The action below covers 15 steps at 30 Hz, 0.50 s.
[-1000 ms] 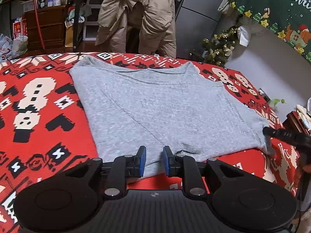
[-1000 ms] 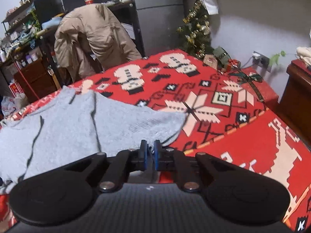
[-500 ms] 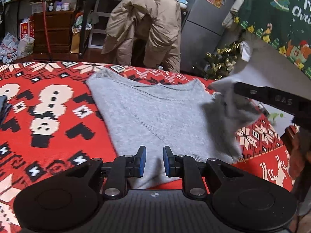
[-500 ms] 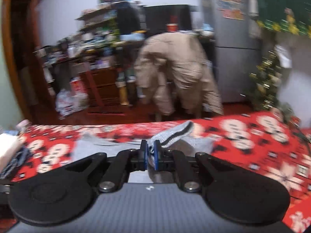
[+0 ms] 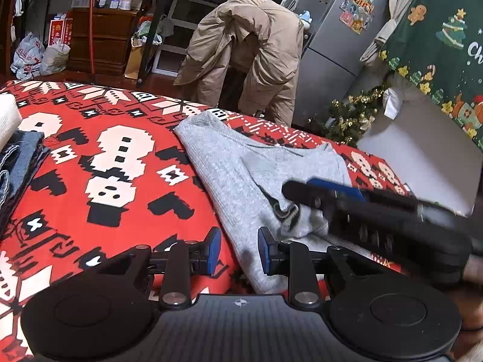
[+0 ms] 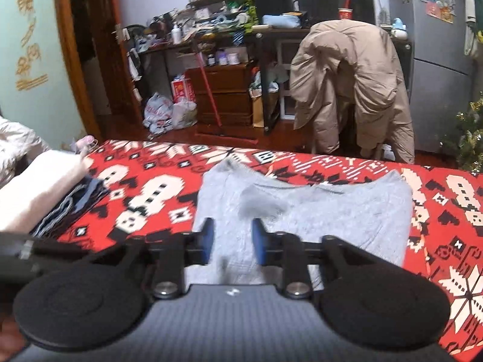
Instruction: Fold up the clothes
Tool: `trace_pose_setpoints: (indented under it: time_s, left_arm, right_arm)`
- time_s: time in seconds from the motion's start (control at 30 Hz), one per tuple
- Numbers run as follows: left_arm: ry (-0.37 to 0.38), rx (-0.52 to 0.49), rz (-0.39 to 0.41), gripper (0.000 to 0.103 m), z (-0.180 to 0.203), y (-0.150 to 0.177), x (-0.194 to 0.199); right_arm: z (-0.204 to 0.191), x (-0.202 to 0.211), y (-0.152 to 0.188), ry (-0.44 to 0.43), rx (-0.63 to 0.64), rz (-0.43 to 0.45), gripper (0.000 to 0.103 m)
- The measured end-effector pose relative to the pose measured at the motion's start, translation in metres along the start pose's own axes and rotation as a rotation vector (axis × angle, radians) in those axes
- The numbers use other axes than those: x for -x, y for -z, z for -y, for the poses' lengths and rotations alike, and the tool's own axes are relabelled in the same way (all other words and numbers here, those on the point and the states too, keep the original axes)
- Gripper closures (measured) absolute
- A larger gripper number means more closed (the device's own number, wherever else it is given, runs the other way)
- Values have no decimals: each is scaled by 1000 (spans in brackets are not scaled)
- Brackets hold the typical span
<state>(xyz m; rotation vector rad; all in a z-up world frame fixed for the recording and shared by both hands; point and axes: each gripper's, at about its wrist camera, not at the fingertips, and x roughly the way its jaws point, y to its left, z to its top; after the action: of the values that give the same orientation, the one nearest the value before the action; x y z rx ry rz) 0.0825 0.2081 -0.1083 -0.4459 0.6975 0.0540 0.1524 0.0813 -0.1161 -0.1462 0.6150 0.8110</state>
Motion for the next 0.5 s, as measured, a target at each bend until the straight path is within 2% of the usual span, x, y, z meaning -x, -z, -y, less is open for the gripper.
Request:
trace_pose_setpoints:
  time_s: [0.17, 0.33, 0.43, 0.5]
  left_arm:
    - [26, 0, 3, 74, 3, -9, -6]
    - [72, 2, -3, 74, 10, -15, -15]
    - [96, -50, -12, 74, 19, -14, -25]
    - [96, -119, -28, 74, 29, -11, -33]
  right_arm:
    - [3, 14, 15, 12, 17, -14, 70]
    - [28, 37, 33, 36, 13, -34, 70]
    - [35, 42, 43, 45, 30, -60, 70]
    - [41, 42, 48, 51, 27, -71, 70]
